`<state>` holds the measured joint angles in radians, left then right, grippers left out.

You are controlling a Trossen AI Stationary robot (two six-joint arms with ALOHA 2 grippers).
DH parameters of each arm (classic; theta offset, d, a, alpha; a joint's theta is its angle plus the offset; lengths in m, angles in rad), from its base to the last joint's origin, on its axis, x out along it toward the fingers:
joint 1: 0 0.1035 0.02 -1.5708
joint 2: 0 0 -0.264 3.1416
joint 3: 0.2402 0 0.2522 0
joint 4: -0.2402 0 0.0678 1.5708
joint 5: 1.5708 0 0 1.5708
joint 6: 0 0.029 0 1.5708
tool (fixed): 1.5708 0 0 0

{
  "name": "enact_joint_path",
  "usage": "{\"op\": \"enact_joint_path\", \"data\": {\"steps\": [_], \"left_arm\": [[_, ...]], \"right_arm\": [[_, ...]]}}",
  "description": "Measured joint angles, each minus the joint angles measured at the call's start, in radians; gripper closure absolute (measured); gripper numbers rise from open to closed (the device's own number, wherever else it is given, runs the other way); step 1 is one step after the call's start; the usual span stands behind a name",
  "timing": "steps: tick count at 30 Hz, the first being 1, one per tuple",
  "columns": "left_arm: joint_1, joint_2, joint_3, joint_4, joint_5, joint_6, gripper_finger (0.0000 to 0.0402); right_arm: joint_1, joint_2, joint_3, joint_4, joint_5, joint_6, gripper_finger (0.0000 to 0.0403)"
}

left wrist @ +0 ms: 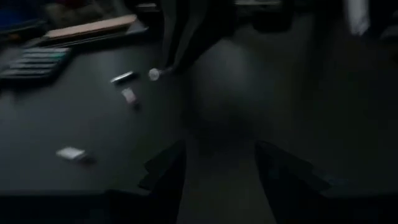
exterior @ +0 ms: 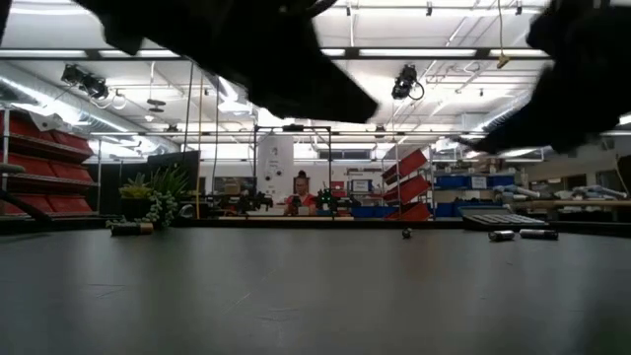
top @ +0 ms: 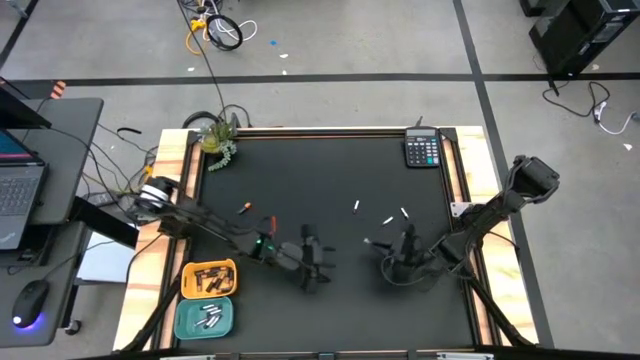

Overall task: Sort batteries
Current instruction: Put the silver battery into the green bin

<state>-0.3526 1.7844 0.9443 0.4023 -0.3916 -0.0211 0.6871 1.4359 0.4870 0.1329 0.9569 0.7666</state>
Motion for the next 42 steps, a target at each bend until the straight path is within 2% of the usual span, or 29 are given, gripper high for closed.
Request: {"op": "enact_joint_path", "data": {"steps": [5,8,15,24,28,39,42], "left_arm": [[0.031,0.070,0.000,0.204,0.108,-0.055,0.0200],[0.046,0.084,0.000,0.282,0.113,-0.088,0.0200],[0.071,0.085,0.000,0.369,0.104,-0.141,0.0200],[0.080,0.084,0.000,0.394,0.092,-0.162,0.0202],[0.080,0.084,0.000,0.411,0.066,-0.152,0.0230],[0.079,0.083,0.000,0.446,0.076,-0.118,0.0361],[0.079,0.083,0.000,0.444,0.082,-0.117,0.0365]], "right_arm": [[-0.008,0.020,0.001,0.351,-0.066,-0.342,0.0375],[-0.017,0.038,0.001,0.474,-0.110,-0.445,0.0375],[-0.056,0.082,0.001,0.541,-0.133,-0.483,0.0375],[-0.076,0.118,0.001,0.662,-0.177,-0.555,0.0375],[-0.077,0.118,0.001,0.684,-0.174,-0.587,0.0375],[-0.092,0.118,0.001,0.754,-0.177,-0.667,0.0371],[-0.097,0.118,0.001,0.757,-0.180,-0.662,0.0358]]}}
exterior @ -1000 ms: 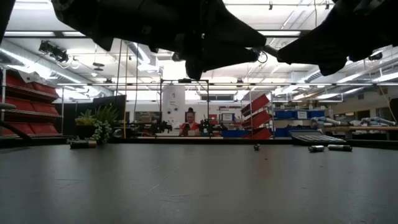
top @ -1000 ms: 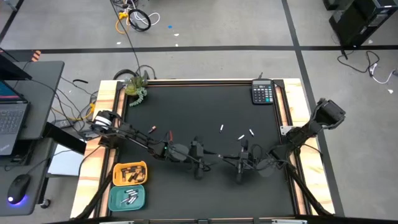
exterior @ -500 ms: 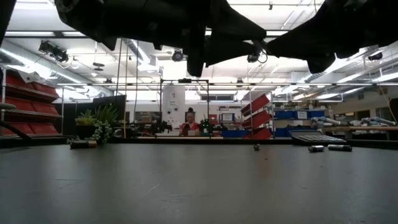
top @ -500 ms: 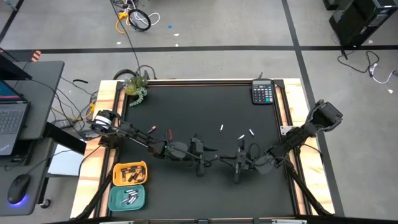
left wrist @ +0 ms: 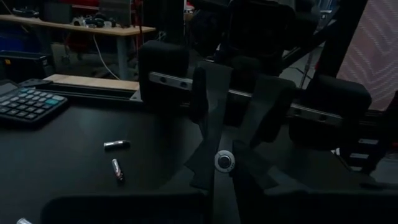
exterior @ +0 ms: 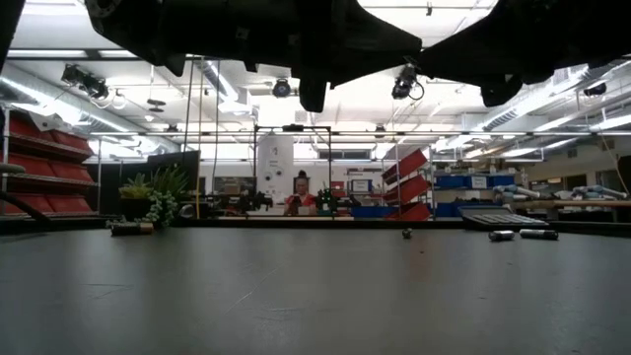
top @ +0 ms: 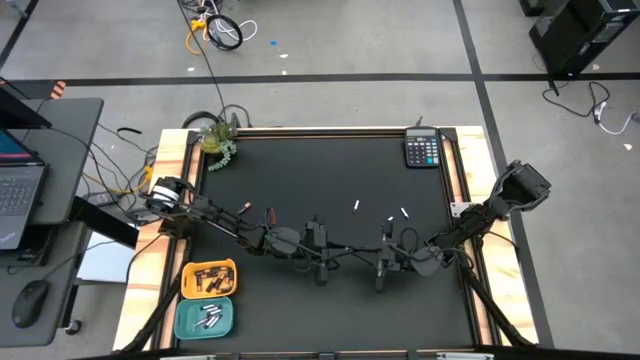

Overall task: Sort batteries
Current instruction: Put the silver battery into the green bin

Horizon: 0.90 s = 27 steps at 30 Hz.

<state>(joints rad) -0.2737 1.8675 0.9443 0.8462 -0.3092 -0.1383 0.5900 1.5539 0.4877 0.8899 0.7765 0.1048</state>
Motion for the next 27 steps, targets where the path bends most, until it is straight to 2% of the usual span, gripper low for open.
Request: {"op": "enact_joint_path", "data": {"steps": [6,9,12,16,19,22,27], "left_arm": [[0.001,-0.007,0.001,-0.050,-0.017,0.029,0.0365],[0.002,-0.047,0.000,-0.207,-0.029,0.041,0.0365],[-0.001,-0.142,0.000,-0.464,-0.021,0.003,0.0365],[-0.031,-0.290,0.000,-0.930,0.072,-0.187,0.0363],[-0.101,-0.386,0.000,-1.218,0.099,-0.341,0.0361],[-0.172,-0.471,0.000,-1.404,0.169,-0.506,0.0361],[-0.302,-0.600,0.000,-1.511,0.267,-0.843,0.0361]], "right_arm": [[-0.007,0.000,0.000,-0.027,0.013,0.056,0.0308],[-0.011,-0.002,0.001,-0.096,0.014,0.139,0.0280],[-0.012,-0.001,0.002,-0.199,0.013,0.210,0.0252],[-0.025,-0.001,0.001,-0.265,0.053,0.204,0.0225],[-0.067,-0.001,0.001,-0.269,0.065,0.141,0.0219],[-0.125,-0.001,0.001,-0.271,0.063,0.078,0.0222],[-0.232,-0.001,0.001,-0.265,-0.020,0.018,0.0234]]}}
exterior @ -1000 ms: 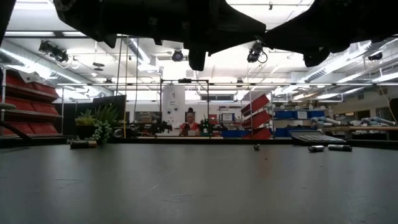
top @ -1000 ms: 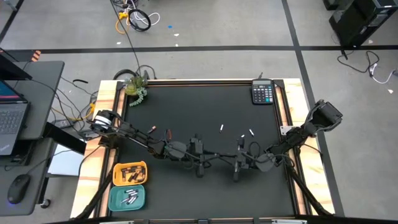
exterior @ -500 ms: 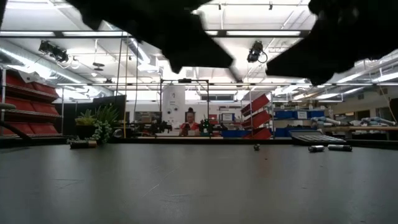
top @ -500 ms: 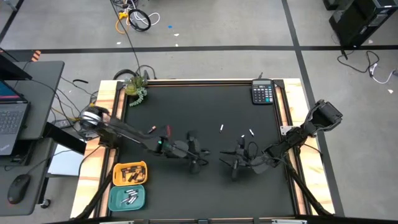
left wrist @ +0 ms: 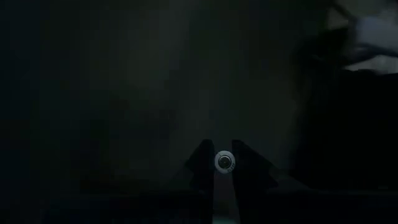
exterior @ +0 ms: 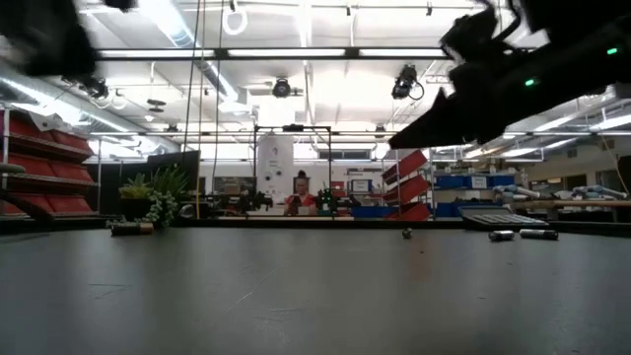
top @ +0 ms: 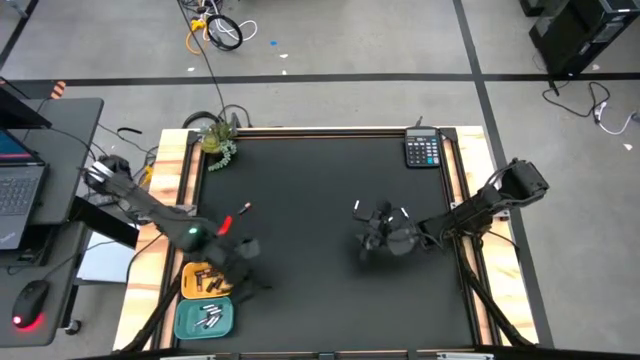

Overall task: Sort batteries
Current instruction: Put the silver battery into the green bin

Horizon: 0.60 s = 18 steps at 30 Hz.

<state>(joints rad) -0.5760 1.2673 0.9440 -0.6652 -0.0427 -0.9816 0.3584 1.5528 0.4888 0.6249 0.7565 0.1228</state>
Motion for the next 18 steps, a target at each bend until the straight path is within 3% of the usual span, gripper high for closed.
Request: {"op": "enact_joint_path", "data": {"steps": [8,13,18], "left_arm": [[-0.229,-0.068,0.000,-0.017,0.011,-0.464,0.0361],[-0.350,-0.014,0.000,-0.017,0.012,-0.730,0.0359],[-0.416,0.088,0.000,-0.022,0.012,-0.900,0.0342]], "right_arm": [[-0.103,0.000,0.000,0.025,-0.021,-0.124,0.0242],[-0.135,0.000,0.000,0.072,-0.022,-0.221,0.0242],[-0.163,0.000,0.000,0.107,-0.056,-0.302,0.0244]]}}
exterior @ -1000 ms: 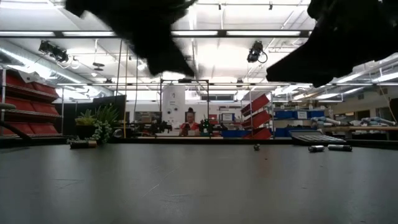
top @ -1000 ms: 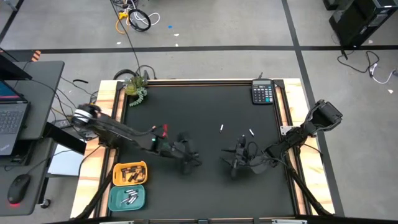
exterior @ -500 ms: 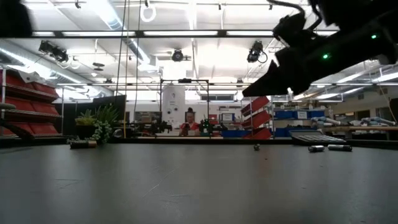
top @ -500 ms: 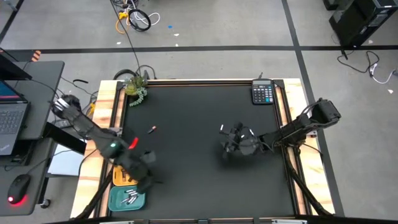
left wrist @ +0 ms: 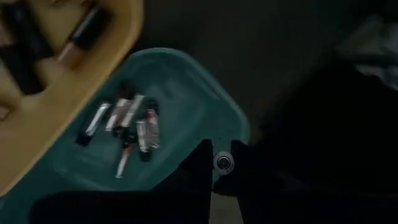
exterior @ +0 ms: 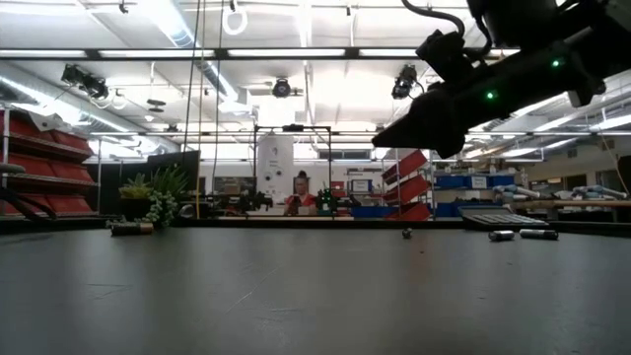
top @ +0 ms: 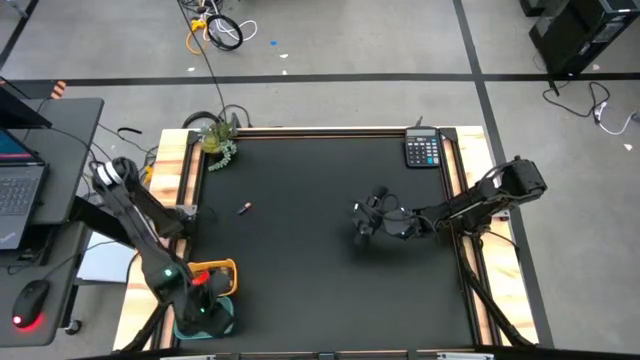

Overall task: Sort batteries
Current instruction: Put the silver battery into the green bin, then put the middle silver battery into the green bin

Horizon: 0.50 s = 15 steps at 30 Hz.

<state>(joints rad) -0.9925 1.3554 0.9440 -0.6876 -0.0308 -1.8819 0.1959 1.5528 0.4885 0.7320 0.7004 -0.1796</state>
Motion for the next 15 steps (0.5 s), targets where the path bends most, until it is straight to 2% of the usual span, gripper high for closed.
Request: {"op": "enact_joint_path", "data": {"steps": [3,9,12,15], "left_arm": [[-0.005,0.058,0.000,0.004,0.024,-0.063,0.0319],[0.015,0.081,0.000,0.059,0.187,-0.066,0.0281],[0.027,0.052,0.000,0.070,0.176,-0.061,0.0277],[0.059,0.017,0.000,0.076,0.074,-0.008,0.0276]], "right_arm": [[-0.020,0.000,0.000,0.009,-0.058,-0.007,0.0244],[-0.031,0.000,0.000,0.008,-0.081,-0.003,0.0248],[-0.021,0.000,0.000,0.006,-0.081,0.004,0.0249],[-0.013,0.000,0.000,-0.011,-0.045,0.015,0.0249]]}}
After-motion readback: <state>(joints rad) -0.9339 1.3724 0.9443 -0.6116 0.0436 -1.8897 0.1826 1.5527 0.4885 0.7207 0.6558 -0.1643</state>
